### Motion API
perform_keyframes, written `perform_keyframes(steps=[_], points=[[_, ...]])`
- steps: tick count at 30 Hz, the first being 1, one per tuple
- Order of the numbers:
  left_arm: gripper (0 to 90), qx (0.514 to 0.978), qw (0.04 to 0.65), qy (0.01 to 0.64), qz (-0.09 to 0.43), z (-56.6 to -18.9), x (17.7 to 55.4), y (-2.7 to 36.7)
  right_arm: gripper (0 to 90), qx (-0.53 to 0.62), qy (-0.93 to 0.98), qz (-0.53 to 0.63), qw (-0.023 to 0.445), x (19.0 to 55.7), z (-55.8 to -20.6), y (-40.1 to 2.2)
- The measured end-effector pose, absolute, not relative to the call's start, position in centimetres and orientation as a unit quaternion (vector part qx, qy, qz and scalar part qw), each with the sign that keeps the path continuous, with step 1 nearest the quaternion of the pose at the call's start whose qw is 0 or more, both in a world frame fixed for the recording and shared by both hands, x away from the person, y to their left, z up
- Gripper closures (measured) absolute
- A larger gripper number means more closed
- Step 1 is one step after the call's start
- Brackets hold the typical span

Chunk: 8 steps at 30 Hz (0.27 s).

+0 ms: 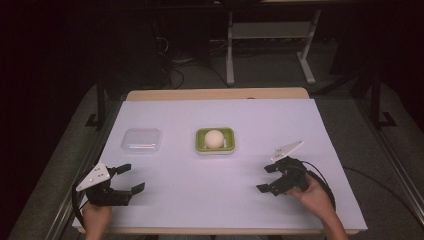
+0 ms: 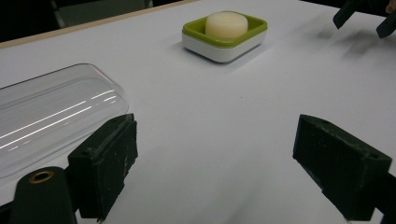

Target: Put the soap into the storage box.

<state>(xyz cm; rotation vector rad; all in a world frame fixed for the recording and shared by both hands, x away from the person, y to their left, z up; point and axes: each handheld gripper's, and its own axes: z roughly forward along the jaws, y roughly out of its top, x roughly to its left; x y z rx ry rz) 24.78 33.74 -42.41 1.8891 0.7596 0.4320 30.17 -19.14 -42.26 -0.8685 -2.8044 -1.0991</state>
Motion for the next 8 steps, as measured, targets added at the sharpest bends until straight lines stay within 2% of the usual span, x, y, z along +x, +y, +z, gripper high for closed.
perform_keyframes(steps=[8], points=[[13.2, 0.787, 0.505, 0.310, 0.173, -42.4, 25.0, 33.6, 15.3, -0.306, -0.881, -0.360, -0.014, 26.9, -43.2, -20.5]])
